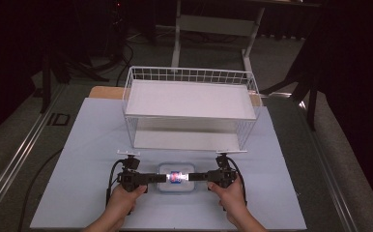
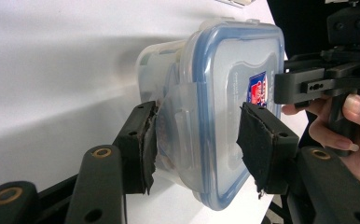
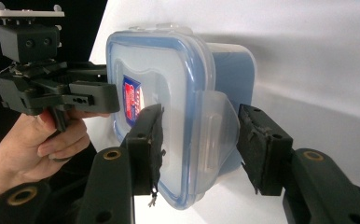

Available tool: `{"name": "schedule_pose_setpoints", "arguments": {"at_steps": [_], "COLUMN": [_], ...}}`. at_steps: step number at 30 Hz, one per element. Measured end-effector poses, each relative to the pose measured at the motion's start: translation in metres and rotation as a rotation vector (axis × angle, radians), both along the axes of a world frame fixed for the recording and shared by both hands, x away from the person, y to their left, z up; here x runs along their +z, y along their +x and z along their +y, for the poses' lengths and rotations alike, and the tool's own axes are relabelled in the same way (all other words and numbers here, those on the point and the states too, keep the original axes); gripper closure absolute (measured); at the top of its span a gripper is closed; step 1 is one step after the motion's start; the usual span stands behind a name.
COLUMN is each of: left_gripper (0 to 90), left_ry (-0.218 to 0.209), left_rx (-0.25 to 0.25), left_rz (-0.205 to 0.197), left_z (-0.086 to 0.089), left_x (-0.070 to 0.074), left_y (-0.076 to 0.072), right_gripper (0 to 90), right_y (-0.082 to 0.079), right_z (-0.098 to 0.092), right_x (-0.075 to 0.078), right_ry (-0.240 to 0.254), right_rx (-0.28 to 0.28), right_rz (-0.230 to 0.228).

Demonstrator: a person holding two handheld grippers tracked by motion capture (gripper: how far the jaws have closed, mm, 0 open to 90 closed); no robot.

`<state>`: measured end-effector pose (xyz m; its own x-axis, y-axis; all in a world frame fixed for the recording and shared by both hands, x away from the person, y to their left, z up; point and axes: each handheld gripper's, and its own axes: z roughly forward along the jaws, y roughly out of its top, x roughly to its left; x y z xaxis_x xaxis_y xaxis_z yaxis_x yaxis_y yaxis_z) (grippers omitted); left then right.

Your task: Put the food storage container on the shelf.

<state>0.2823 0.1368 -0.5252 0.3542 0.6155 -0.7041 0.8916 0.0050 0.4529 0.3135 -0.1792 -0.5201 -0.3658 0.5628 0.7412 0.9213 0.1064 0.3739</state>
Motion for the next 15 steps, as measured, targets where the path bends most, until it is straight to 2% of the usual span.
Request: {"name": "schedule_pose_setpoints", "arguments": {"at_steps": [3, 8, 15], "left_gripper": [49.7, 49.9, 50.0], "left_ry": [-0.014, -0.017, -0.004], "left_rx": [0.003, -0.001, 0.011], "left_rz": [-0.004, -0.044, -0.121], "left_z": [0.0, -0.005, -0.017], "left_x": [0.002, 0.011, 0.027], "left_y": [0.003, 0.013, 0.032], "right_gripper": [52.0, 52.0, 51.7], "right_y": [0.001, 0.007, 0.023], "right_z": [0.001, -0.004, -0.015], "right_x": [0.006, 0.014, 0.025], "right_ry": [-0.016, -0.004, 0.02], "right_rx": [0.001, -0.008, -0.041], "right_rz": [-0.031, -0.062, -0.135]}}
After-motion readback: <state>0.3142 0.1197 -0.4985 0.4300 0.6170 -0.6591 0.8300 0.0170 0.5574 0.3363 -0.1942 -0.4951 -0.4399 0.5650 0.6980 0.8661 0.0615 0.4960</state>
